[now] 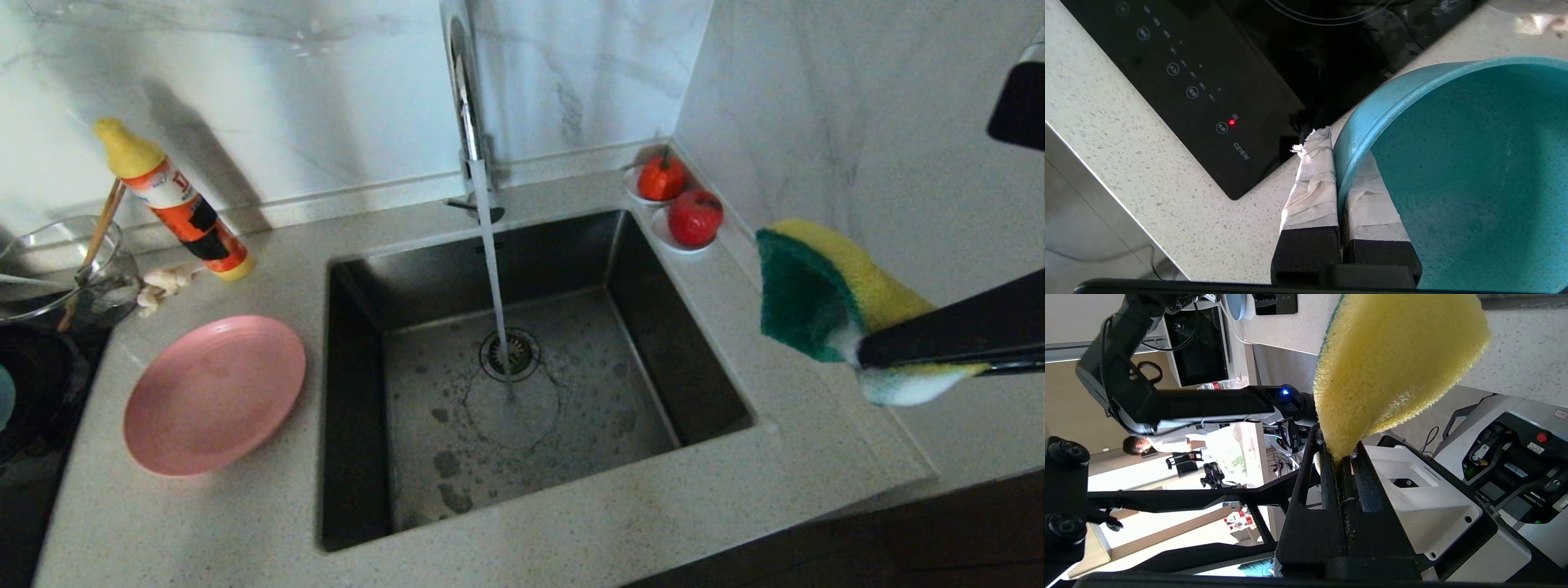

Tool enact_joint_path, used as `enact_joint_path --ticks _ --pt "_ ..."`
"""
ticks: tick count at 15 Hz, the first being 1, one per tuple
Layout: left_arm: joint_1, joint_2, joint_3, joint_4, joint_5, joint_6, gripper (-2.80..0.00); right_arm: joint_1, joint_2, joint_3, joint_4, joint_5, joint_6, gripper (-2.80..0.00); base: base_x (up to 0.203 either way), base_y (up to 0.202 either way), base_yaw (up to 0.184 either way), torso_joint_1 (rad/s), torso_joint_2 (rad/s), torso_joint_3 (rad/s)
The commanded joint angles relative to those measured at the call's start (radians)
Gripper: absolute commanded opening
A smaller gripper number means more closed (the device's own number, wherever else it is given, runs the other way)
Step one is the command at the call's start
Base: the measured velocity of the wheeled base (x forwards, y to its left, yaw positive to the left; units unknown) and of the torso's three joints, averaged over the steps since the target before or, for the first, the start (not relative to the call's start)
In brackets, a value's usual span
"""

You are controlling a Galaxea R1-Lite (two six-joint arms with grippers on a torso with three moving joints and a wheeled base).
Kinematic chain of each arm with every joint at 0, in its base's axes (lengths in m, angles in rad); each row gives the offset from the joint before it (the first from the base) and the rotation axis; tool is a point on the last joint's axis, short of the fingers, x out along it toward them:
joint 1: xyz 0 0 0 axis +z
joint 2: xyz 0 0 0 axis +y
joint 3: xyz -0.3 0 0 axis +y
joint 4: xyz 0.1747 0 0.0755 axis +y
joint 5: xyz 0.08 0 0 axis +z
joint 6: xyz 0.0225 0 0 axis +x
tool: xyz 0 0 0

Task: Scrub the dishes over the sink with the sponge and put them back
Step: Place the bowl on the table

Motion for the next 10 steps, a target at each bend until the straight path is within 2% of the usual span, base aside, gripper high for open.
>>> enact_joint_path --ticks 1,4,10 --pt "0.063 0.078 -0.008 -0.004 -0.051 0.000 -2.80 -0.002 0.007 0.000 0.003 0.003 0.001 -2.80 0.000 0.000 0.000 0.000 0.00 0.000" --pt "0.118 0.157 -0.028 -0.039 -0.087 0.006 -2.80 -0.002 0.013 0.000 0.003 0.003 0.000 -2.80 0.000 0.000 0.000 0.000 0.00 0.000" --pt "0.179 0.283 -0.059 -0.047 -0.132 0.022 -2.80 -0.014 0.018 0.000 0.000 0.003 -0.003 -2.80 0.000 0.000 0.000 0.000 0.00 0.000"
